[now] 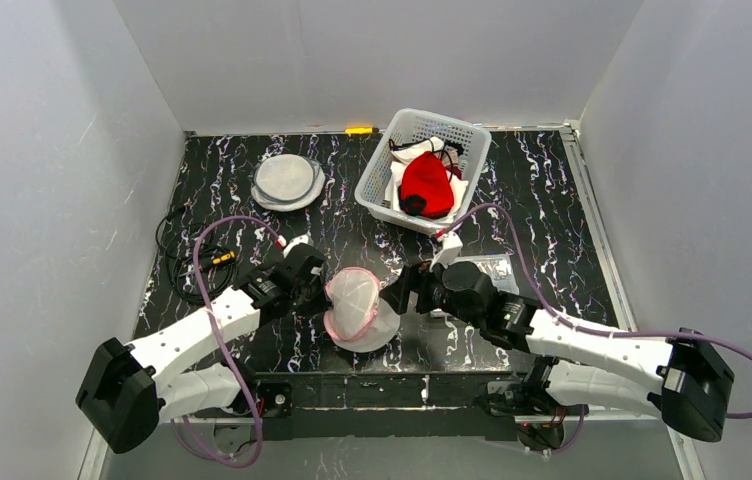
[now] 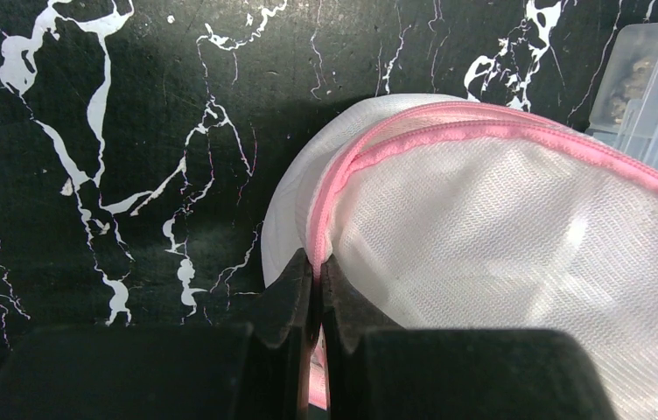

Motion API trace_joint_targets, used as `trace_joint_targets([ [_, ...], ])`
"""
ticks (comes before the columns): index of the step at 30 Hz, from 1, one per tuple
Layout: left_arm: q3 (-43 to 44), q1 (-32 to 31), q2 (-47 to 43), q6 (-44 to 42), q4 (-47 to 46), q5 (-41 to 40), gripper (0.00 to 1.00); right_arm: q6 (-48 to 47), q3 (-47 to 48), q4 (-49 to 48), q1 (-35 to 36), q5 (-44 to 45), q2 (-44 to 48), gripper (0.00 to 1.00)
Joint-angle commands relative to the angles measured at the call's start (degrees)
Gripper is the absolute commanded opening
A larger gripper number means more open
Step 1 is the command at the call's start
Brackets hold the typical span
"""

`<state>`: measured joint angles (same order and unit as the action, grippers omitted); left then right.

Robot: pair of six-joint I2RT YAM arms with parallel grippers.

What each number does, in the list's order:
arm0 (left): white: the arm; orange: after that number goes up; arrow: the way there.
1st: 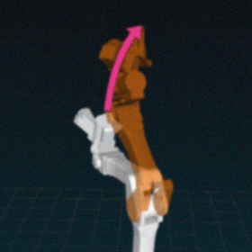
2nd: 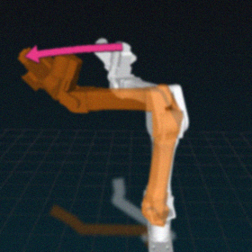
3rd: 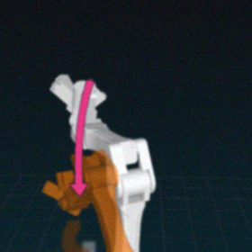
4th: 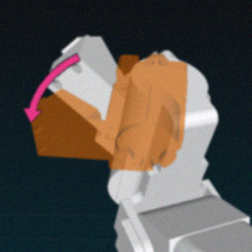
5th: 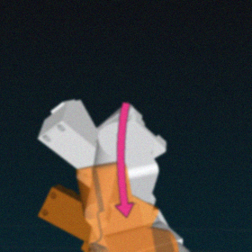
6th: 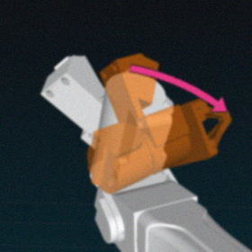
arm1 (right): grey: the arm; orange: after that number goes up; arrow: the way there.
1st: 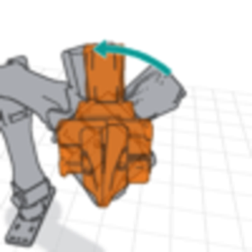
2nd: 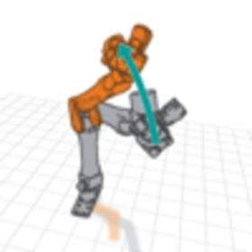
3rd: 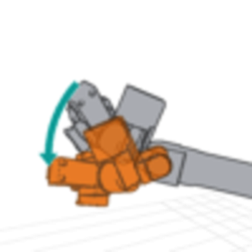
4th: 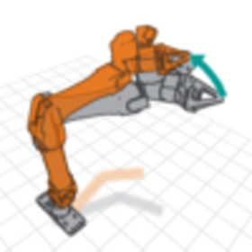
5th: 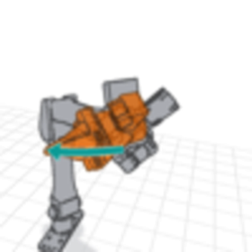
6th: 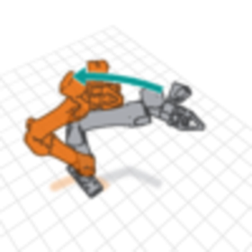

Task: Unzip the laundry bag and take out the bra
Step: Adjust the laundry bag at the center of the board.

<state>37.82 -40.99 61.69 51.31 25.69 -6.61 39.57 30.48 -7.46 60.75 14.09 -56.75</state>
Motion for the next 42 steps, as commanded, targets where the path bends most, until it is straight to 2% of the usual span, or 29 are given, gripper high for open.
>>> trace_joint_targets([
  [1, 1.22, 0.12, 0.59, -1.21, 0.35, -1.27, 0.00, -0.64, 3.15, -2.81, -0.08, -0.67, -0.62, 0.88],
  [5, 1.37, 0.11, 1.21, -1.22, 0.60, -1.58, 0.00, -0.18, 1.88, -5.42, -0.07, -0.90, 2.30, 0.89],
  [11, 1.89, 0.12, 1.60, -1.20, 0.94, -1.76, 0.00, -0.65, 2.39, -5.19, -0.11, -2.17, 2.04, 0.89],
  [19, 2.99, 0.07, 2.32, -1.01, 1.16, -1.44, 0.00, -1.26, 5.48, -3.29, -0.03, -5.40, -5.03, 0.77],
  [26, 3.12, 0.05, 2.85, -0.74, 1.29, -1.48, 0.00, -2.33, 6.43, -1.14, 0.19, -4.36, -6.71, 0.81],
  [29, 3.33, 0.04, 3.45, -0.66, 1.20, -1.08, 0.01, -2.39, 5.97, 1.12, 0.20, -3.01, -7.77, 0.74],
  [35, 3.62, 0.05, 4.06, -0.83, 0.75, 0.17, 0.07, -1.13, 1.28, 0.33, 0.15, 2.01, -5.54, 0.48],
  [42, 2.98, 0.09, 3.42, -0.69, -0.03, 1.47, 0.13, -1.08, -0.17, -1.45, 0.08, 2.22, -6.89, 0.41],
])
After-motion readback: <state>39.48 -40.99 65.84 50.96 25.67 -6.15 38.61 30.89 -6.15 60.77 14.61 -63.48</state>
